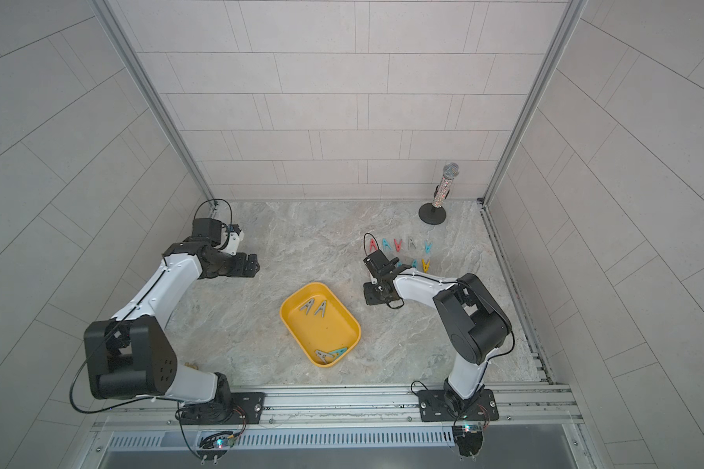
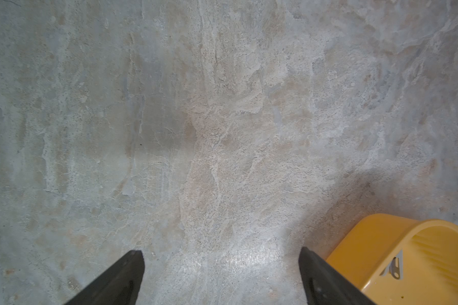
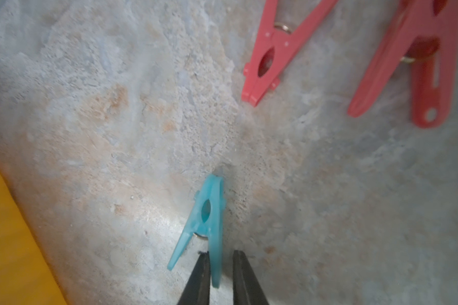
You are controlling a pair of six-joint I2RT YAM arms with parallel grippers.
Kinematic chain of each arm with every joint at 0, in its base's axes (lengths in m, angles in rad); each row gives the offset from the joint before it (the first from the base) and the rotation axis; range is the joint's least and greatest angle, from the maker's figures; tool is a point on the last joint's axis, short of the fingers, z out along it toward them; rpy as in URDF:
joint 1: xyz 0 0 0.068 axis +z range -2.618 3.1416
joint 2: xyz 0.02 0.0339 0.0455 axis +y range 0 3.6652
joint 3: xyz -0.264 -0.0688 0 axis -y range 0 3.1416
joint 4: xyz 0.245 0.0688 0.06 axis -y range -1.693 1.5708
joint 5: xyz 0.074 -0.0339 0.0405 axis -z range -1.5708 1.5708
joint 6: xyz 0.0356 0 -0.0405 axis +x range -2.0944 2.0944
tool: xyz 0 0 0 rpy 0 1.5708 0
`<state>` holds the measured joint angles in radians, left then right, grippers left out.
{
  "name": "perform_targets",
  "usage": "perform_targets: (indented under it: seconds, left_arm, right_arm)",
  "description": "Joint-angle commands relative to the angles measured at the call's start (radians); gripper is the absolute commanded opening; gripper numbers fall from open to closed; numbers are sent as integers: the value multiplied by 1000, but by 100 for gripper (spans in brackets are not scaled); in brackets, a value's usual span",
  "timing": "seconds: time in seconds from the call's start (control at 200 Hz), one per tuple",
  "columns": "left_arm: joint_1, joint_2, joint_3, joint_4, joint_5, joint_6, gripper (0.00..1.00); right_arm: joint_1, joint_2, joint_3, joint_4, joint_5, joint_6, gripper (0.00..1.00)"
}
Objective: Take the clothespins out of the storage box
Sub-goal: Place the clothespin at the center of the board.
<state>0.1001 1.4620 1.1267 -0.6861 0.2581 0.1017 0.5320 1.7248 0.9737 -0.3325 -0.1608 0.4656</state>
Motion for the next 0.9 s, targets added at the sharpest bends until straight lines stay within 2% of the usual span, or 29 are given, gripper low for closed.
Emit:
perform_targets:
  seconds: [0.0, 0.215, 0.535, 0.896]
  left_arm:
    - [6, -21, -6, -4, 1, -3, 99]
    - [6, -21, -7, -4, 1, -3, 99]
    - [7, -19, -7, -4, 4, -3, 99]
    - [6, -25, -5, -4, 1, -3, 99]
  right_arm:
    - [3, -54, 3, -64, 25, -11, 22]
    - [5, -143, 41, -127, 12, -17, 27]
    - [26, -287, 88, -172, -16, -4, 29]
    - [154, -321, 139, -142, -14, 2, 29]
